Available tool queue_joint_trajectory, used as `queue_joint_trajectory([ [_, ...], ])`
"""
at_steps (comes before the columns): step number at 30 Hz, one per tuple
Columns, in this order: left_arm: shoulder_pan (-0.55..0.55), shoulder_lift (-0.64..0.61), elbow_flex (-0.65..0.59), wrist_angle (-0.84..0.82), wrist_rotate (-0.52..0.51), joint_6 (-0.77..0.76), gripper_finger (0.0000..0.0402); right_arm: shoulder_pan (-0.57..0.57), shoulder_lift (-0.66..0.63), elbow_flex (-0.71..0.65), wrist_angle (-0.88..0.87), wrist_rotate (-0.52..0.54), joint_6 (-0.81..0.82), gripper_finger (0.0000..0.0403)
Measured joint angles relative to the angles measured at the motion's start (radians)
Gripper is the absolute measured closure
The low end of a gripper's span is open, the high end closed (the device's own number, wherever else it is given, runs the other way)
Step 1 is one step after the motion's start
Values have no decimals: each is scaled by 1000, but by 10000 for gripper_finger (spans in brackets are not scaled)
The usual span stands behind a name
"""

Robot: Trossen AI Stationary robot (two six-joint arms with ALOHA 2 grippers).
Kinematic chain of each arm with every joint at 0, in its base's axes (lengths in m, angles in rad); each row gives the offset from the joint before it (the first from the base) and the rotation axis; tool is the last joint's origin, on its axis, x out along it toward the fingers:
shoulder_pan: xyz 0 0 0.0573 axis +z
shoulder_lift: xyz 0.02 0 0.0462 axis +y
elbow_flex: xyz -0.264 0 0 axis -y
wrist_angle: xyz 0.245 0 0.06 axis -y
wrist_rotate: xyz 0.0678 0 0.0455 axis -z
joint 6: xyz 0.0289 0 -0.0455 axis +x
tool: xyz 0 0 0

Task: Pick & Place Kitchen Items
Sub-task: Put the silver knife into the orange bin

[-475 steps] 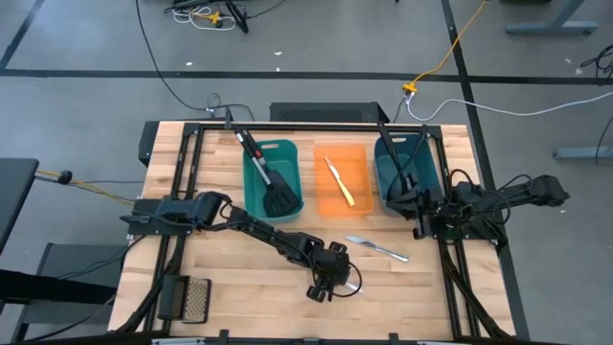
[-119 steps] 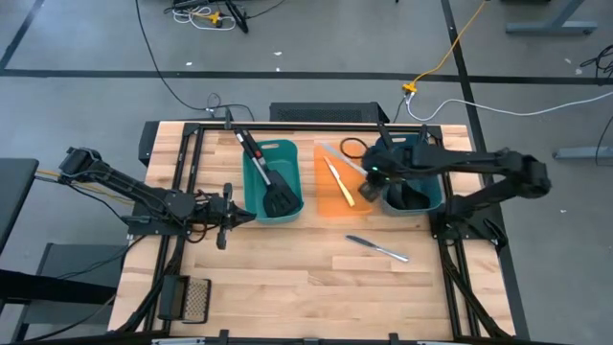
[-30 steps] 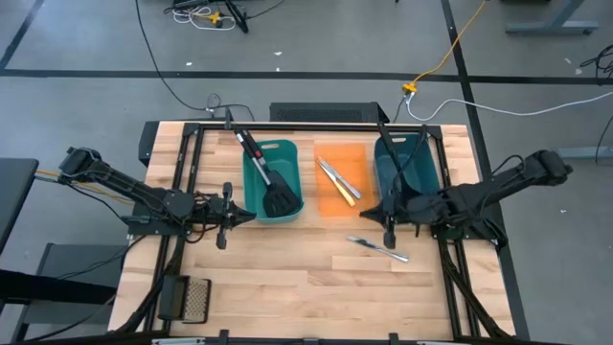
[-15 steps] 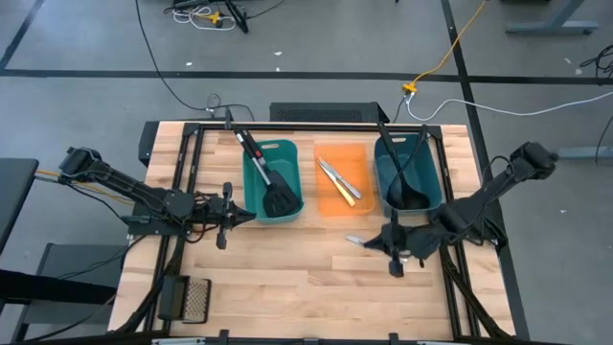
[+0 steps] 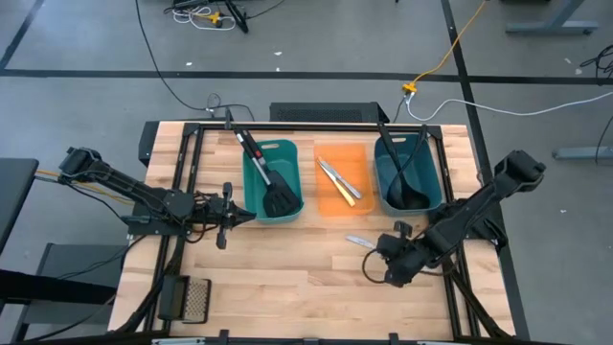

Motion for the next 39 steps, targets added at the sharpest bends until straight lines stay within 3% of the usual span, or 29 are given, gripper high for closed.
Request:
queue_joint_trajectory([
  [4, 0, 0, 0, 1, 0, 0, 378, -5, 58, 1, -8, 10, 113, 311],
  [15, 0, 0, 0, 3, 0, -1, 378, -4, 156, -3, -30, -7, 150, 234],
  [27, 0, 0, 0, 5, 0, -8, 378, -34, 161, -94, 7, -96, 146, 238],
  [39, 0, 0, 0, 5, 0, -9, 378, -95, 160, -108, 56, -159, -43, 245],
])
